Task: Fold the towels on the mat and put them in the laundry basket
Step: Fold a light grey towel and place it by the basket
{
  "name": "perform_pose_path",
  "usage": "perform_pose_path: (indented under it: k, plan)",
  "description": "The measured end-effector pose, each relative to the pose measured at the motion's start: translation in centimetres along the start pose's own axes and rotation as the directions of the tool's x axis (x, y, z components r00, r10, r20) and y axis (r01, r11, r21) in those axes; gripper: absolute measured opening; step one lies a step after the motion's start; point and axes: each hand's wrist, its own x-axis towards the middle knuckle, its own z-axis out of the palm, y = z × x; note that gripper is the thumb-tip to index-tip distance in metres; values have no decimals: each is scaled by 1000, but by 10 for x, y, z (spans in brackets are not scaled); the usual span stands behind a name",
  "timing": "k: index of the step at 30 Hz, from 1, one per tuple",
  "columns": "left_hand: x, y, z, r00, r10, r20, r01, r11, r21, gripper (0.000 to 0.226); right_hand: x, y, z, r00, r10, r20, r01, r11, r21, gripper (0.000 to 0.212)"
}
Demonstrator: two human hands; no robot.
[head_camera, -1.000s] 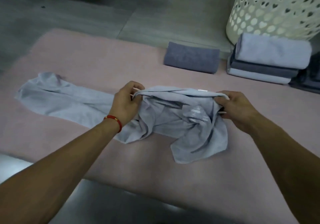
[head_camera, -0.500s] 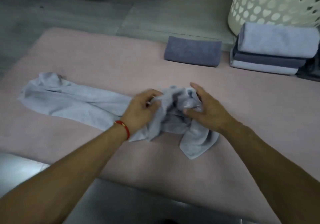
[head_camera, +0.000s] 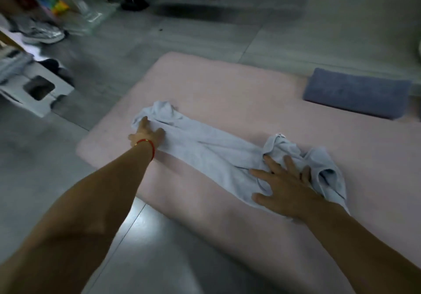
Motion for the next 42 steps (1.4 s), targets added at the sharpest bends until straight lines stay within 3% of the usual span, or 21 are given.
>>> perform_pose_path:
  k: [2, 4, 6, 7, 9, 10, 12, 13, 14, 17, 19, 21, 23, 25, 27, 31, 34, 37, 39, 42]
  plan:
    - [17, -3, -6, 995, 28, 100, -8, 981, -194, 54, -3, -2, 1, 1000, 14, 16, -14, 999, -35, 69]
    - [14, 0, -1, 995, 96, -7, -95, 972, -216, 41, -4, 1, 0, 1000, 21, 20, -21, 1000, -2, 64]
    - [-28, 17, 7, 960, 279, -29, -279, 940, -194, 33, -5, 2, -9, 988, -29, -149, 45, 994, 101, 48]
    - [-59, 27, 13, 907, 421, 10, -413, 892, -182, 32, -7, 0, -14, 946, -39, -321, 98, 980, 172, 43]
    - [-132, 46, 22, 726, 682, 92, -644, 720, -257, 33, -9, -5, -29, 807, 57, -588, 195, 913, 357, 41]
    - [-170, 56, 26, 628, 761, 163, -684, 639, -351, 31, -13, -9, -40, 788, 143, -599, 243, 821, 517, 39]
    - [-229, 73, 38, 388, 845, 366, -607, 534, -589, 32, -26, -10, -57, 855, 274, -440, 226, 567, 792, 49]
    - [-248, 79, 46, 296, 844, 446, -529, 534, -660, 36, -33, -2, -61, 863, 316, -395, 187, 527, 829, 52]
    - [-258, 86, 52, 266, 841, 472, -516, 538, -667, 36, -41, 9, -63, 853, 346, -391, 159, 541, 826, 49]
    - [-248, 103, 83, 345, 892, 291, -766, 447, -461, 24, -65, 56, -51, 809, 437, -394, 54, 611, 790, 17]
    - [-221, 109, 104, 293, 924, 244, -932, 334, -144, 29, -78, 75, -36, 832, 426, -356, 5, 637, 771, 13]
    - [-187, 110, 118, 370, 879, 300, -927, 368, 66, 54, -83, 75, -22, 849, 408, -336, 7, 627, 779, 13]
    - [-159, 116, 123, 466, 822, 327, -882, 460, 99, 65, -82, 65, -11, 851, 398, -344, -7, 662, 749, 10]
    - [-141, 133, 122, 543, 752, 374, -838, 510, 193, 60, -75, 55, -2, 843, 362, -398, -17, 758, 653, 20]
    - [-129, 151, 126, 608, 669, 427, -792, 476, 382, 51, -67, 48, 6, 818, 337, -465, -6, 814, 581, 25]
    - [-111, 173, 136, 673, 450, 588, -735, 500, 458, 58, -76, 50, 6, 776, 377, -505, 61, 752, 656, 15]
    - [-105, 172, 135, 669, 446, 595, -709, 624, 329, 39, -102, 61, -14, 806, 325, -495, 169, 675, 718, 10]
    - [-110, 183, 122, 673, 600, 433, -675, 737, 28, 15, -130, 85, -45, 832, 266, -486, 183, 696, 694, 17]
    - [-123, 203, 105, 638, 698, 326, -671, 711, -209, 13, -151, 106, -69, 841, 279, -463, 160, 689, 706, 17]
    - [-161, 250, 79, 507, 808, 300, -651, 587, -481, 7, -186, 133, -111, 801, 328, -501, 146, 705, 694, 18]
